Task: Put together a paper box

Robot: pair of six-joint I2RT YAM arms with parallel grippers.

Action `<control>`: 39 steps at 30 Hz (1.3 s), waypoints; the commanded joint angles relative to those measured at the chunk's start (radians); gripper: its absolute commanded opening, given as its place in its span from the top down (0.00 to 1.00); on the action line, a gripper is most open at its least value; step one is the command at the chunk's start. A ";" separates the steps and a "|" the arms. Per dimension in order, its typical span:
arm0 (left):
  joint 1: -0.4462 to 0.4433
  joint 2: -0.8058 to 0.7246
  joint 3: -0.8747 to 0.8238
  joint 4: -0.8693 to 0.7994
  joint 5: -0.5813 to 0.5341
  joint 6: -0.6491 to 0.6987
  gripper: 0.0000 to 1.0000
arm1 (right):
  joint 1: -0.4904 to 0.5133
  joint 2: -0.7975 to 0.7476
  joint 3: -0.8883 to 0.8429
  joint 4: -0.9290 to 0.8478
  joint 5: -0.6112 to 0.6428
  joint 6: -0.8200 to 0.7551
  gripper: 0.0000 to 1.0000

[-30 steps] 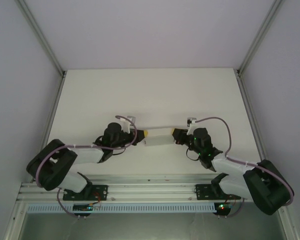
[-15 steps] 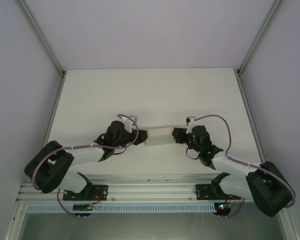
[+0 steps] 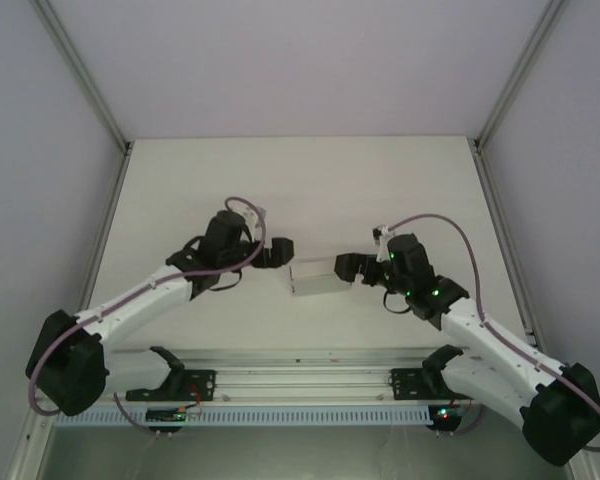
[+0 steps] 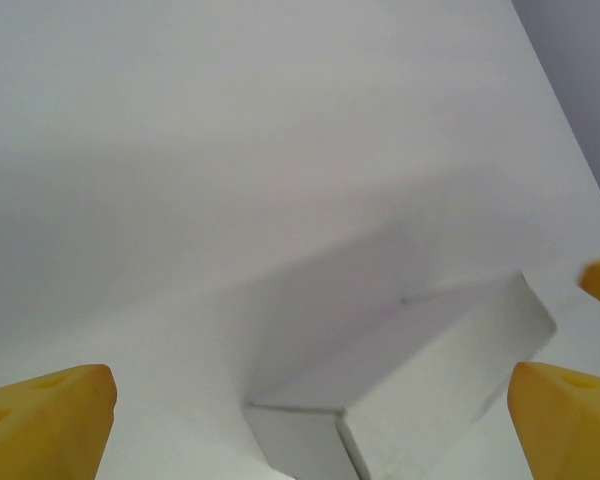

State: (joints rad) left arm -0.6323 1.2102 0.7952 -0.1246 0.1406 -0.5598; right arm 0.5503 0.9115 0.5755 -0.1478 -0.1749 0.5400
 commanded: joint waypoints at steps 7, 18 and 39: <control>0.226 -0.033 0.089 -0.298 -0.142 0.052 0.00 | 0.004 0.247 0.326 -0.403 -0.346 -1.091 0.01; 0.293 -0.106 0.008 -0.318 -0.178 0.089 0.00 | 0.124 0.629 0.640 -0.643 -0.139 -1.485 0.00; 0.299 -0.161 -0.023 -0.346 -0.218 0.082 0.01 | 0.210 0.874 0.784 -0.660 0.130 -1.498 0.70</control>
State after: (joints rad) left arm -0.3401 1.0771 0.7750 -0.4473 -0.0582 -0.4892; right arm 0.7540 1.8122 1.3323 -0.8219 -0.1352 -0.9588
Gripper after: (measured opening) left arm 0.995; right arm 0.414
